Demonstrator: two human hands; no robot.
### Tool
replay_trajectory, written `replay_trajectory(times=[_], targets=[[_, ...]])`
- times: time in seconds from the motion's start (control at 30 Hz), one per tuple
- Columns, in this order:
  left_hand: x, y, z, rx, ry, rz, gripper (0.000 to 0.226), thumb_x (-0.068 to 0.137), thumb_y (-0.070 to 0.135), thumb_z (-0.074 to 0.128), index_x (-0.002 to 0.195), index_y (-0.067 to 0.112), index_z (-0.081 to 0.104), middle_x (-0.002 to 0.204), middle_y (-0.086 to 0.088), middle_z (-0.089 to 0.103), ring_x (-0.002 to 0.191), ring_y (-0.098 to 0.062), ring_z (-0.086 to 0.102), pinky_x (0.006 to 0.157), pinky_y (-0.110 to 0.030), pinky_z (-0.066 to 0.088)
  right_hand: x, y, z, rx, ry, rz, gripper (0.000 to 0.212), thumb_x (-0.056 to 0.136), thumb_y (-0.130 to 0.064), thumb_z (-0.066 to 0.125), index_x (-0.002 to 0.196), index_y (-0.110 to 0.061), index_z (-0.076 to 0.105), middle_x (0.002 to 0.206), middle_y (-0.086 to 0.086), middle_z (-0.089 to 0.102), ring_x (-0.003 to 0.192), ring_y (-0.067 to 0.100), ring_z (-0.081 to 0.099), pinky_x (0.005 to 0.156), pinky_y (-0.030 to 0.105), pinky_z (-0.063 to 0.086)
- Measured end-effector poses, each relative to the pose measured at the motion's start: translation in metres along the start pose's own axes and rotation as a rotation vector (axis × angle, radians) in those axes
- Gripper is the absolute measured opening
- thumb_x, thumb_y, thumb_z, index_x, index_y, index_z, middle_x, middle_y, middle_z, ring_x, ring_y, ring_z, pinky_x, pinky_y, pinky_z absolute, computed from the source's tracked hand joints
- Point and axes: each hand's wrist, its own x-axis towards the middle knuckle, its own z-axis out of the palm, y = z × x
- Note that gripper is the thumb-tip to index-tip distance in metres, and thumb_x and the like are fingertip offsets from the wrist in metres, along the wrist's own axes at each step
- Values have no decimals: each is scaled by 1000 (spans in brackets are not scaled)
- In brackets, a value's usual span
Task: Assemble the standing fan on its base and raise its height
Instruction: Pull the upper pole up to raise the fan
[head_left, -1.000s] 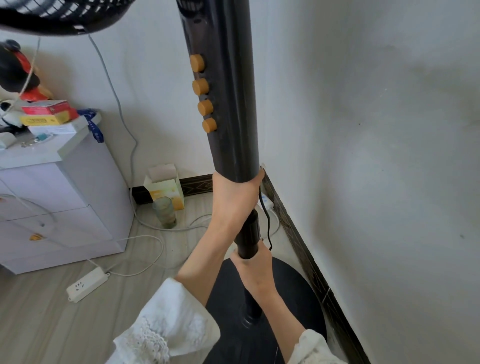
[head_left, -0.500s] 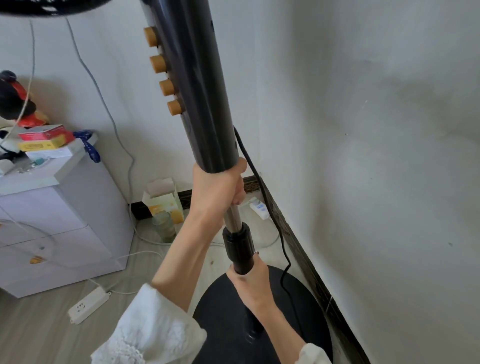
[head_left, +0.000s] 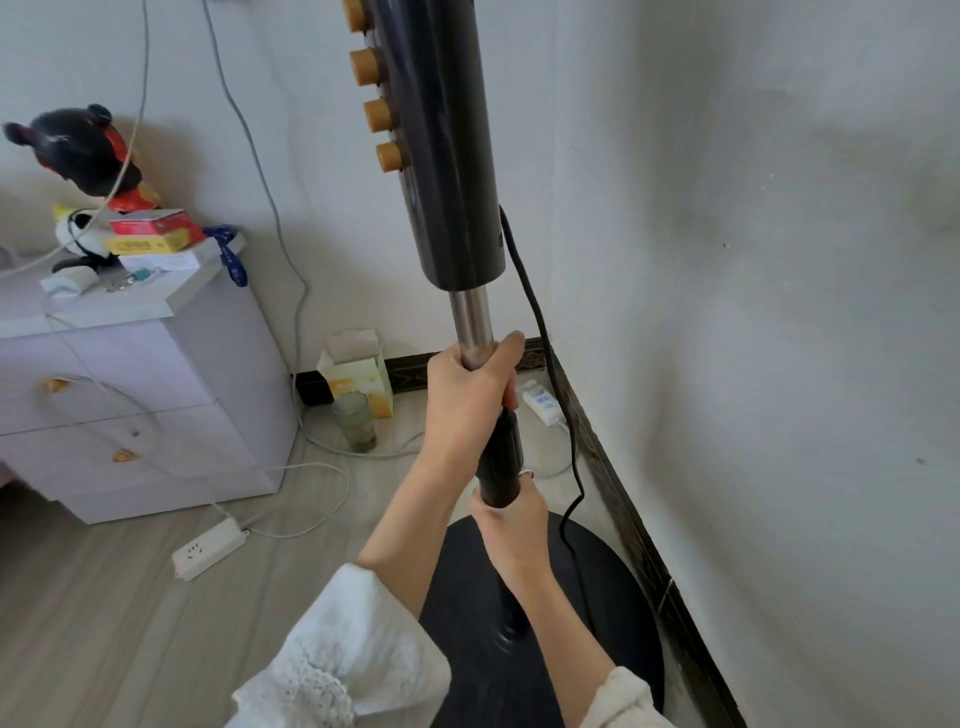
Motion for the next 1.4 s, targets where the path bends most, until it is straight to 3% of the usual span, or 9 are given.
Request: replay_trajectory(times=[0.1, 0.27, 0.4, 0.63, 0.97, 1.13, 1.27, 1.4], targets=[[-1, 1, 2, -23, 35, -17, 41, 80, 24, 62, 45, 9, 44, 38, -1, 45, 37, -10, 40, 42, -13, 39, -5, -2, -2, 12, -9, 34, 21, 72, -11, 66, 76, -25, 51, 64, -2, 55, 43, 2, 49, 41, 12, 38], [-3, 0, 6, -14, 68, -11, 37, 82, 23, 60, 52, 5, 47, 37, -1, 44, 37, -11, 40, 41, -14, 38, -7, -4, -2, -13, 0, 15, 25, 74, -9, 66, 78, -28, 51, 70, 0, 57, 56, 13, 53, 42, 10, 40], [-1, 0, 6, -41, 64, -8, 30, 83, 17, 56, 59, 2, 46, 50, -12, 36, 41, -16, 34, 41, -19, 34, -6, -4, -1, -28, 17, 7, 25, 74, -9, 67, 79, -28, 50, 72, -1, 57, 59, 11, 55, 44, 9, 41], [-1, 1, 2, -69, 75, 20, 20, 79, 10, 52, 62, 4, 44, 62, -12, 35, 57, -26, 27, 50, -30, 27, -9, -5, 2, -27, 11, 22, 25, 72, -4, 66, 75, -23, 49, 66, -1, 53, 41, -3, 45, 41, 10, 36], [4, 6, -1, -23, 14, 24, 20, 80, 12, 50, 63, 10, 39, 59, -12, 34, 54, -25, 29, 51, -35, 28, -11, -3, 2, -43, 36, 26, 20, 71, -4, 67, 83, -14, 54, 70, 3, 56, 45, -2, 49, 45, 11, 40], [6, 10, 2, 32, -26, -15, 16, 81, 11, 50, 67, 11, 43, 60, -12, 38, 55, -26, 30, 53, -35, 30, -9, 1, 2, -40, 61, 55, 24, 71, -8, 70, 83, -20, 53, 69, 0, 56, 45, -1, 50, 45, 11, 39], [10, 28, 4, 67, -42, 24, 18, 79, 12, 50, 63, 12, 43, 55, -11, 37, 49, -22, 31, 45, -29, 29, -9, 1, -1, -75, 58, 26, 26, 71, -9, 68, 81, -24, 50, 67, -3, 55, 48, -4, 53, 43, 9, 39], [23, 57, 2, -38, -33, 97, 30, 75, 11, 49, 53, 21, 30, 42, 5, 27, 38, -13, 26, 40, -25, 27, -11, -3, -3, -96, 8, 12, 26, 73, -7, 67, 80, -26, 50, 69, -3, 56, 53, -5, 56, 46, 8, 41]])
